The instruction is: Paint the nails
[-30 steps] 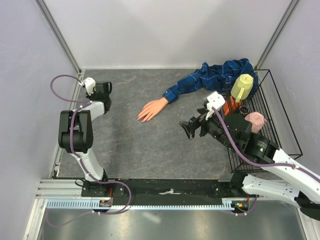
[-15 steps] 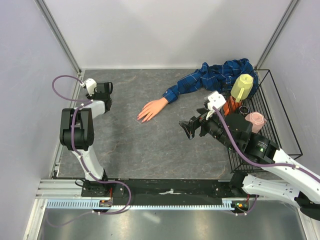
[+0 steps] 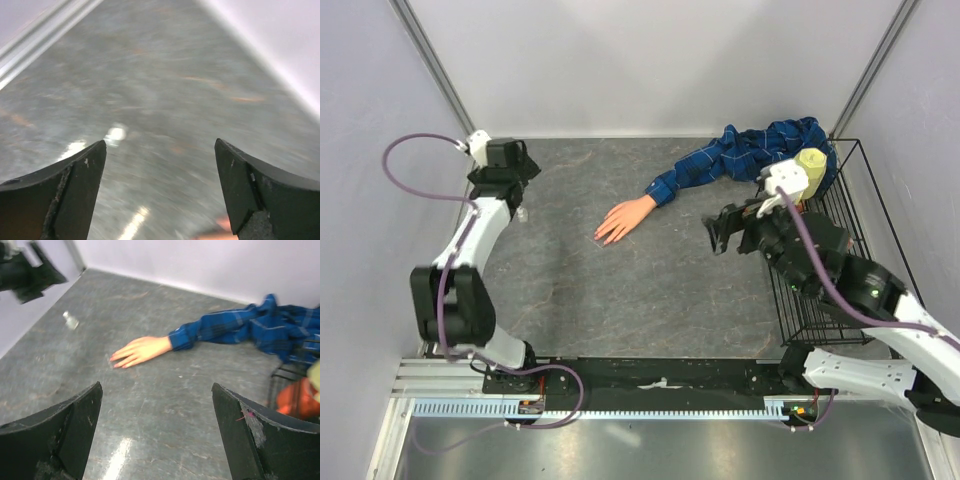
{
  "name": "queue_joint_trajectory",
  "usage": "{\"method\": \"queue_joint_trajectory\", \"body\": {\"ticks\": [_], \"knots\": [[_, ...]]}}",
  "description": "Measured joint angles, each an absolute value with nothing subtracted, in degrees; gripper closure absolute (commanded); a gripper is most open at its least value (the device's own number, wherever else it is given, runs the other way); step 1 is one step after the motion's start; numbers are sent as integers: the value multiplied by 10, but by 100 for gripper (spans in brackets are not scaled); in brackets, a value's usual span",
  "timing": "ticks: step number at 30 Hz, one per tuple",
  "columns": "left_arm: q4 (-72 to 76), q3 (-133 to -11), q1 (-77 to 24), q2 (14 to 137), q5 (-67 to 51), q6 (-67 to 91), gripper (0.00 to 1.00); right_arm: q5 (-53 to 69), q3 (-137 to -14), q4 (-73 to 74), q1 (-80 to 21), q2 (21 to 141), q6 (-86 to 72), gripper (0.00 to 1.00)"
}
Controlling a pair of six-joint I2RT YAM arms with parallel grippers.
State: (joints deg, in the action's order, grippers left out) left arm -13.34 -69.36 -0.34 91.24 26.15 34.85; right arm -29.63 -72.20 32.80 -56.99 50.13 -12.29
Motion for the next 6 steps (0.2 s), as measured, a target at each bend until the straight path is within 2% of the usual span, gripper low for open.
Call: {"method": "queue_joint_trajectory", "body": {"ticks": [1, 6], "knots": [[-142, -698, -3, 880, 233, 350, 0, -312, -750, 345, -570, 505, -125, 2], [-155, -761, -3, 764, 27, 354, 0, -366, -858, 404, -570, 501, -125, 2]]}}
